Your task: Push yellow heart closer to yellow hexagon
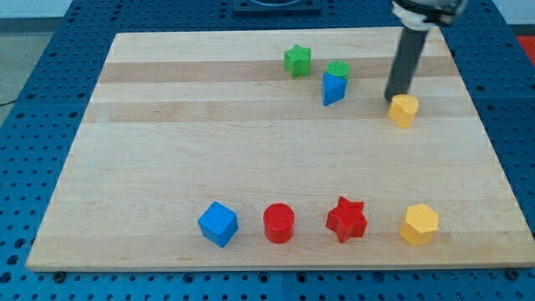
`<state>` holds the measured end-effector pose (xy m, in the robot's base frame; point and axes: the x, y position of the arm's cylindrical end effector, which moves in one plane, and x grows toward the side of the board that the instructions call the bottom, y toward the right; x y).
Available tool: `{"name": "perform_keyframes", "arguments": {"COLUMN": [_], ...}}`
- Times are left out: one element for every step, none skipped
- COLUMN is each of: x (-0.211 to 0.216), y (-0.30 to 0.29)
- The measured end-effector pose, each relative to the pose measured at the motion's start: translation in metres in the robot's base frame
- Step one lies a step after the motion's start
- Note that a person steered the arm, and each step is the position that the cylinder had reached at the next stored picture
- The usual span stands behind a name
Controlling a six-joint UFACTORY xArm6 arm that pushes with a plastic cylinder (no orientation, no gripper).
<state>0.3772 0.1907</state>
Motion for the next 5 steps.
{"name": "perform_keyframes", "arguments": {"x": [0.032, 0.062, 0.088, 0.088, 0.069], "y": [0.021, 0.026, 0.026, 0.014, -0.017]}}
